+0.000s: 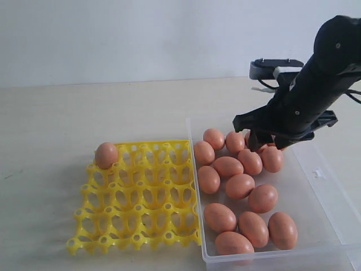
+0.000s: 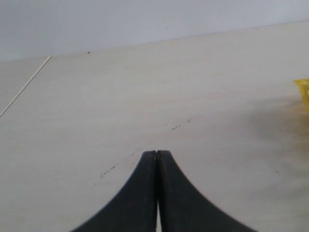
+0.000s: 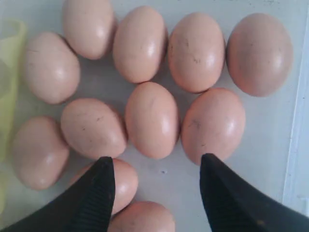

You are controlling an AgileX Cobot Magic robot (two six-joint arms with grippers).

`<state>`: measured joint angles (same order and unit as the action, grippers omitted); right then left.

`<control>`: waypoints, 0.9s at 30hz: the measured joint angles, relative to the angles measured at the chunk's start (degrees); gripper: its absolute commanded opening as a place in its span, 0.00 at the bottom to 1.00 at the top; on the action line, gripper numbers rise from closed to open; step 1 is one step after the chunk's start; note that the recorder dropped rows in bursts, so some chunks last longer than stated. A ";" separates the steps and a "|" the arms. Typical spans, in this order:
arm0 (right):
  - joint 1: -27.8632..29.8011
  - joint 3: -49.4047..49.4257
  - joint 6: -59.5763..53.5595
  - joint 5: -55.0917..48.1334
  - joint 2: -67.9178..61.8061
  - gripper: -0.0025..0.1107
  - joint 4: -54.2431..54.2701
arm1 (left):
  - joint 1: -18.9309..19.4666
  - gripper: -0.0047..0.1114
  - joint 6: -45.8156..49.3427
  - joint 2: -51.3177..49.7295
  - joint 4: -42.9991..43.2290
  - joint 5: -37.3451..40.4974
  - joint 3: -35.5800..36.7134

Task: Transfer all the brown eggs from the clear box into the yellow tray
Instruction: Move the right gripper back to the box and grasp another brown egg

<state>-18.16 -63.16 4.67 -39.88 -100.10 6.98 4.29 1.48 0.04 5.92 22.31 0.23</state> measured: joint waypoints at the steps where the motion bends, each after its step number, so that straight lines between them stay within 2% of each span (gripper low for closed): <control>1: 0.49 -0.30 0.00 0.27 -1.26 0.49 0.11 | 0.00 0.04 0.00 0.00 0.00 0.00 0.00; 16: 4.96 -3.74 -0.22 6.07 -5.89 0.49 0.58 | 0.00 0.04 0.00 0.00 0.00 0.00 0.00; 27: 4.94 -3.74 -1.13 8.16 -10.88 0.49 1.69 | 0.00 0.04 0.00 0.00 0.00 0.00 0.00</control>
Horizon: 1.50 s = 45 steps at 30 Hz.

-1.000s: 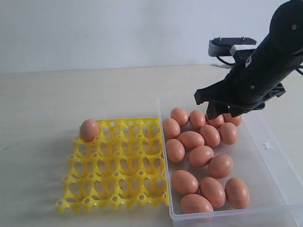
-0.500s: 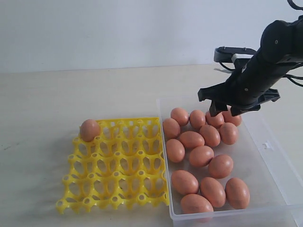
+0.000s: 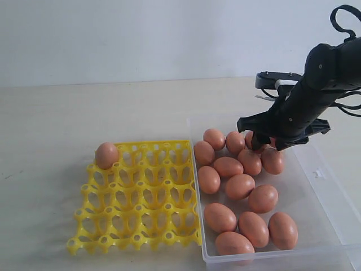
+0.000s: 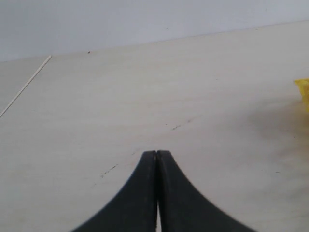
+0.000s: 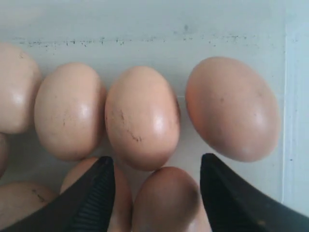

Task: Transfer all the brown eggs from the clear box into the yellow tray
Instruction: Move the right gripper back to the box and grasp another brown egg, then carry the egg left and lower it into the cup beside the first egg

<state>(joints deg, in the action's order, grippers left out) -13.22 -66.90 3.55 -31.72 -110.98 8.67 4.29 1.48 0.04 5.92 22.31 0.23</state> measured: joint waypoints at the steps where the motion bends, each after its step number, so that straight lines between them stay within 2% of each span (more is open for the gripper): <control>1: 0.00 0.00 0.00 0.37 -0.51 0.49 0.00 | 0.00 0.04 0.00 0.00 0.00 0.00 0.00; 11: 0.03 -0.10 -1.49 0.37 -3.95 0.48 0.00 | 0.00 0.04 0.00 0.00 0.00 0.00 0.00; 13: 0.03 -0.22 -1.62 0.37 -4.01 0.38 0.00 | 0.00 0.04 0.00 0.00 0.00 0.00 0.00; 17: 0.03 -0.22 -3.55 0.37 -4.01 0.04 0.00 | 0.00 0.04 0.00 0.00 0.00 0.00 0.00; 18: 0.03 -0.22 -4.15 0.37 -4.01 0.02 0.00 | 0.00 0.04 0.00 0.00 0.00 0.00 0.00; 27: 0.03 -0.22 -6.97 -1.37 -2.94 0.02 0.00 | 0.00 0.04 0.00 0.00 0.00 0.00 0.00; 36: -0.60 -0.22 -7.05 0.17 8.31 0.02 0.38 | 0.00 0.04 0.00 0.00 0.00 0.00 0.00; 40: -3.89 -0.22 -7.05 4.72 12.47 0.02 1.68 | 0.00 0.04 0.00 0.00 0.00 0.00 0.00; 45: -12.59 1.91 -7.70 17.06 14.39 0.02 7.01 | 0.00 0.04 0.00 0.00 0.00 0.00 0.00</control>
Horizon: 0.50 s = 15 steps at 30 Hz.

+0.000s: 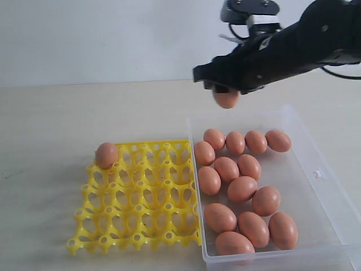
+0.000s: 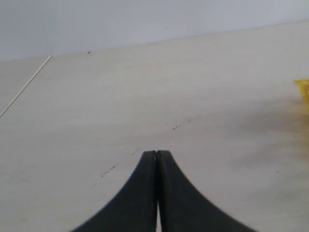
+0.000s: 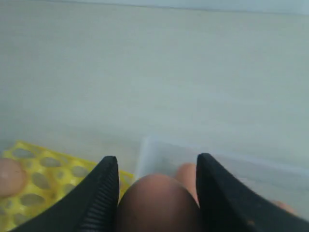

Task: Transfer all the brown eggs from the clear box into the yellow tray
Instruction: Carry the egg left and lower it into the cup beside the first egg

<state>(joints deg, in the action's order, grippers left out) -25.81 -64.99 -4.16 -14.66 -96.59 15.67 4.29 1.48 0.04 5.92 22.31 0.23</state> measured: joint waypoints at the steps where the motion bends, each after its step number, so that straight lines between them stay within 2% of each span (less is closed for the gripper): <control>1: -2.28 0.76 -0.18 2.95 0.00 0.02 0.76 | 0.00 0.04 0.00 0.00 0.00 0.00 0.00; 8: -16.01 3.18 -0.28 21.84 -2.09 0.02 1.74 | 0.00 0.04 0.00 0.00 0.00 0.00 0.00; 15: -21.46 3.18 -0.40 35.01 -9.00 0.02 -2.14 | 0.00 0.04 0.00 0.00 0.00 0.00 0.00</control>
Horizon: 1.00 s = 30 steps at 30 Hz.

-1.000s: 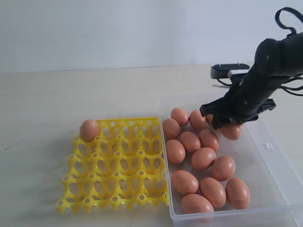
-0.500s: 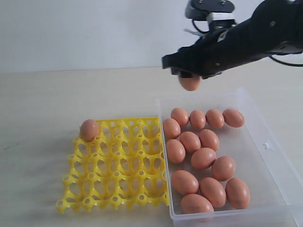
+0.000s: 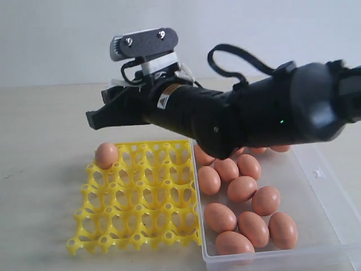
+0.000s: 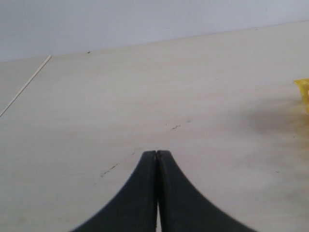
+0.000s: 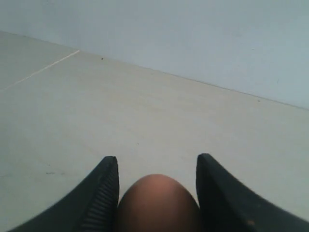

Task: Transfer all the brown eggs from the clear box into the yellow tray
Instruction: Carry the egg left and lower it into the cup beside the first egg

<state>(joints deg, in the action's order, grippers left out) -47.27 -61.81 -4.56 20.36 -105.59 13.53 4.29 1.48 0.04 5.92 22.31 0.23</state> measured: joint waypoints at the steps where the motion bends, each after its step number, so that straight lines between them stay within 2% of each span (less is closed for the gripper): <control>1: 0.03 0.07 0.00 1.35 -1.36 0.02 -1.11 | 0.00 0.04 0.00 0.00 0.00 0.00 0.00; 12: 0.03 -0.03 4.56 10.29 -12.23 0.02 -4.18 | 0.00 0.04 0.00 0.00 0.00 0.00 0.00; 20: 0.03 -5.68 5.98 6.01 -15.64 0.02 -5.02 | 0.00 0.04 0.00 0.00 0.00 0.00 0.00; 30: 0.03 -6.14 5.98 3.88 -15.76 0.02 -5.27 | 0.00 0.04 0.00 0.00 0.00 0.00 0.00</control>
<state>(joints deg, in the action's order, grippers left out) -47.25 -67.95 1.42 24.24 -121.35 8.26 4.29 1.48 0.04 5.92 22.31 0.23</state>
